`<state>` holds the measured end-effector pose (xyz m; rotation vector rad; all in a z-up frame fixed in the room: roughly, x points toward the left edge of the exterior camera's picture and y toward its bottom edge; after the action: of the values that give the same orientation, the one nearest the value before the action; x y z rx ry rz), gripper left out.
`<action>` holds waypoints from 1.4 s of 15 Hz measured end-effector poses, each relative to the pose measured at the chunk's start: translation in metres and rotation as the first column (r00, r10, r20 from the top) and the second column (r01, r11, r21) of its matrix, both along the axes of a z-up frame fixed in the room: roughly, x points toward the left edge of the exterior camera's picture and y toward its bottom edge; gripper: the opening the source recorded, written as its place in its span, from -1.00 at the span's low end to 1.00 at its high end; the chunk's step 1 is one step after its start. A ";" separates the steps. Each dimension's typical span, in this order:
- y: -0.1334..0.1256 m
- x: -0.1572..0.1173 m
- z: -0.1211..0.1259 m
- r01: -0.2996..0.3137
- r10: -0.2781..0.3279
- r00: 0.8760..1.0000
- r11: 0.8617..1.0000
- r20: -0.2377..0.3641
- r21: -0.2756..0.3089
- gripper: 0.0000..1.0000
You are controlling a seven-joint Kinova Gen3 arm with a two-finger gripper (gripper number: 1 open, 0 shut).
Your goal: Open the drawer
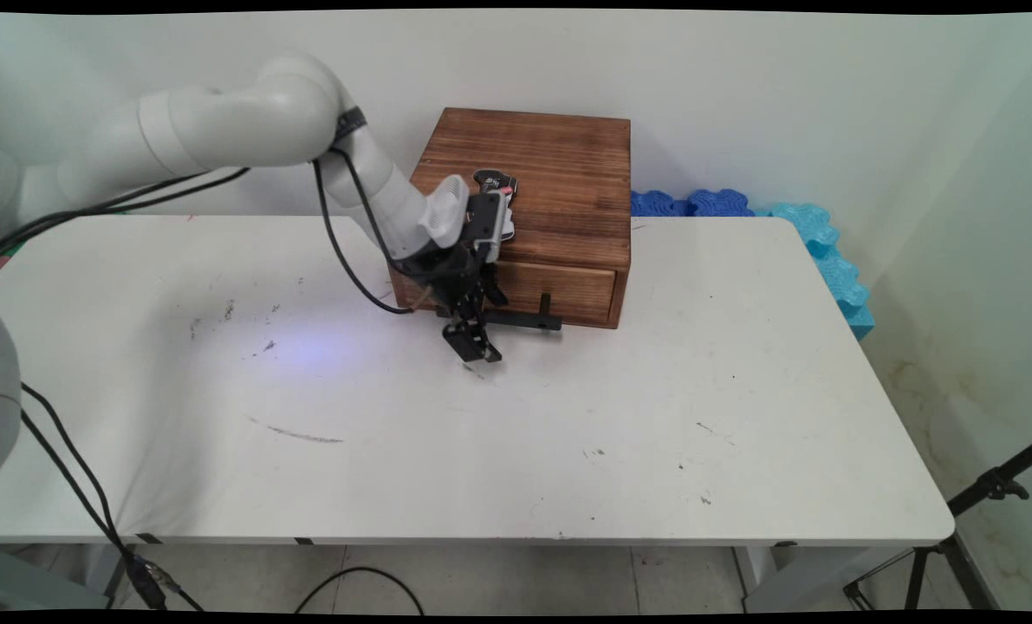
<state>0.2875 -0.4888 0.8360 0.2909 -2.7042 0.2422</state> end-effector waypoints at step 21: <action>0.027 -0.026 -0.023 -0.012 0.013 1.000 0.996 -0.008 0.091 1.00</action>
<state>0.2610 -0.4616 0.8127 0.3348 -2.7097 0.1215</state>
